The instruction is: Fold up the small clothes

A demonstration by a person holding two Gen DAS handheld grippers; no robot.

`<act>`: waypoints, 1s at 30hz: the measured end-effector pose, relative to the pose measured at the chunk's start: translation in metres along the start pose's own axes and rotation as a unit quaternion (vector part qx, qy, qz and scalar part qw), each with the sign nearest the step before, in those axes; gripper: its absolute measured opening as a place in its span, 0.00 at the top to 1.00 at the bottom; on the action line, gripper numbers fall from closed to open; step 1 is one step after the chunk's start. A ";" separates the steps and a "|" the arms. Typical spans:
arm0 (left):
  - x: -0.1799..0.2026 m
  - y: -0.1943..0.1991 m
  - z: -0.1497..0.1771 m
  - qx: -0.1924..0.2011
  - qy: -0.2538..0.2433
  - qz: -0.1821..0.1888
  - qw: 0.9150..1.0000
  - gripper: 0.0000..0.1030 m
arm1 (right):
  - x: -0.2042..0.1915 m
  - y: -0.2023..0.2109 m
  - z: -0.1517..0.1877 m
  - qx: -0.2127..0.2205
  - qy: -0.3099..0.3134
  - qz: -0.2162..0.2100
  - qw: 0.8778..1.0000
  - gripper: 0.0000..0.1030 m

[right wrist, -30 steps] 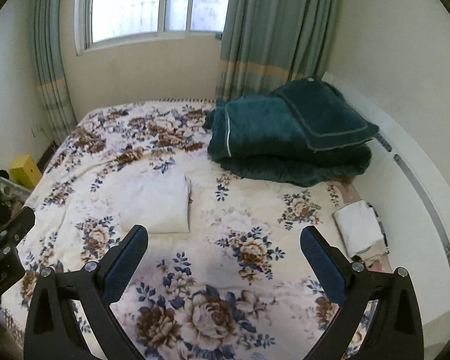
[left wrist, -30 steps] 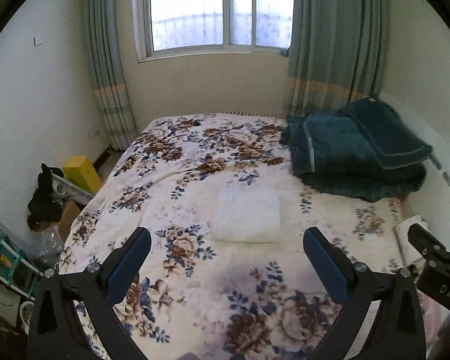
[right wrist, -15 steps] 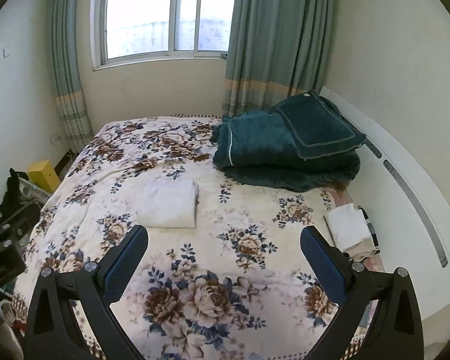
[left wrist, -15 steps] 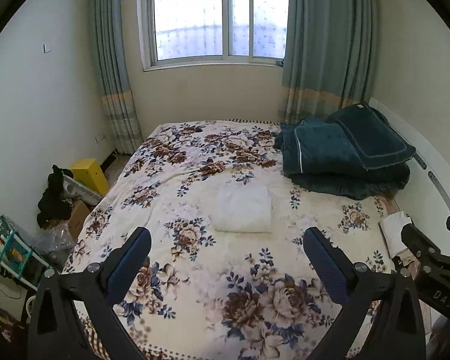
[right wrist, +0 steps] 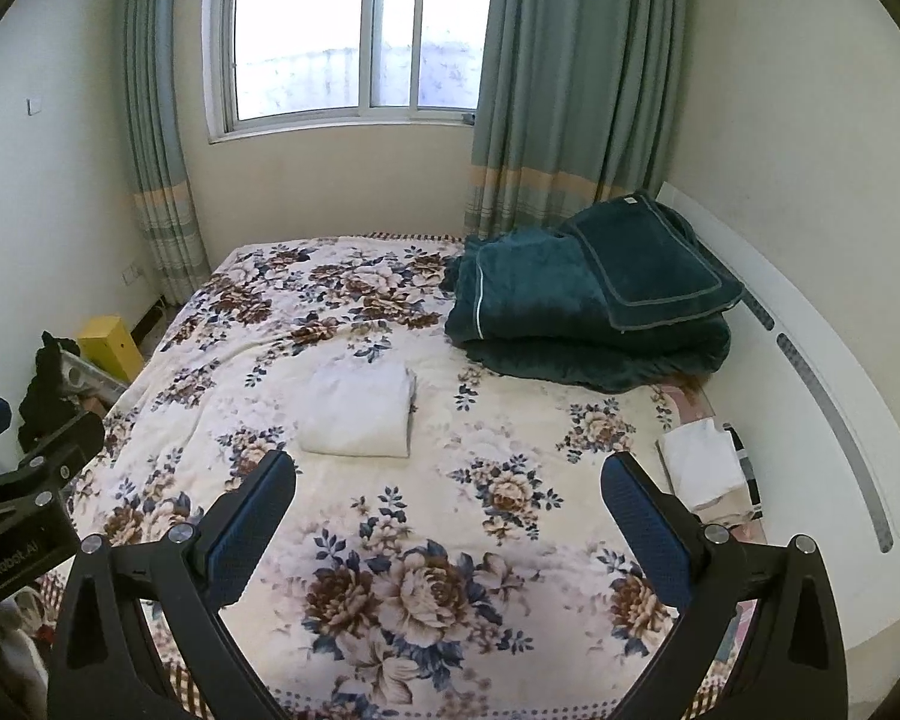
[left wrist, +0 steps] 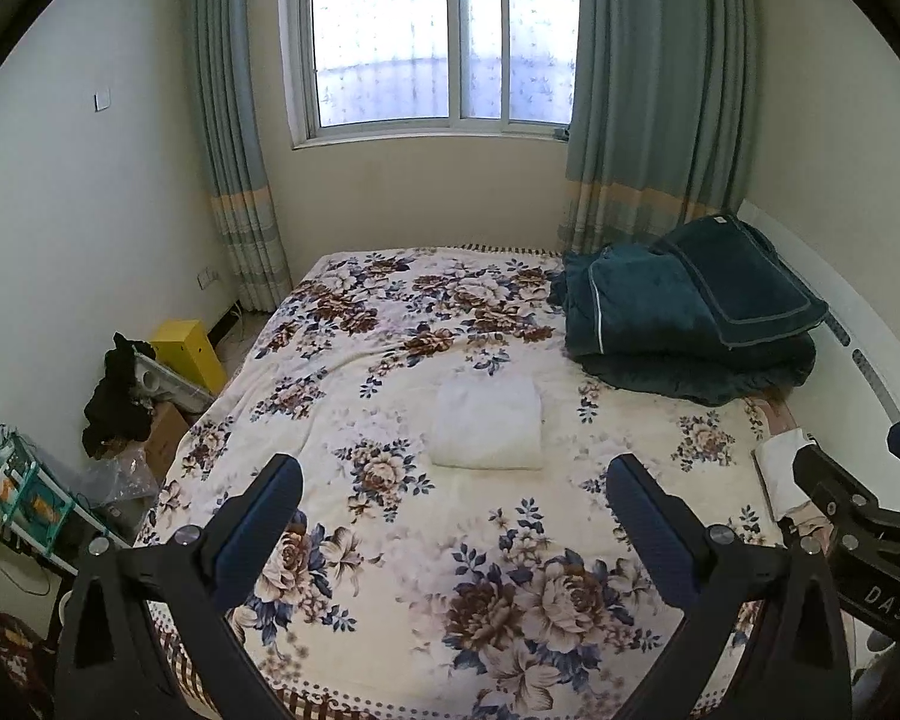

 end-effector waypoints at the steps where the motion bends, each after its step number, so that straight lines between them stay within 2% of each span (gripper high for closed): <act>1: 0.001 0.001 0.000 0.000 0.000 0.000 1.000 0.00 | 0.000 0.000 -0.001 0.000 0.001 -0.001 1.000 0.00; 30: 0.003 0.009 -0.009 0.008 0.002 0.004 1.000 0.00 | 0.004 -0.001 -0.007 0.001 -0.001 -0.010 1.000 0.00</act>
Point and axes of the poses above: each gripper's, at about its wrist camera, not at the fingertips, and y roughly against the way its jaws point, x to its right, z to its underside, the point moved 5 cm from there along -y, roughly the way its jaws point, and after that the axes turned 15 degrees about -z, right-handed, at the moved point
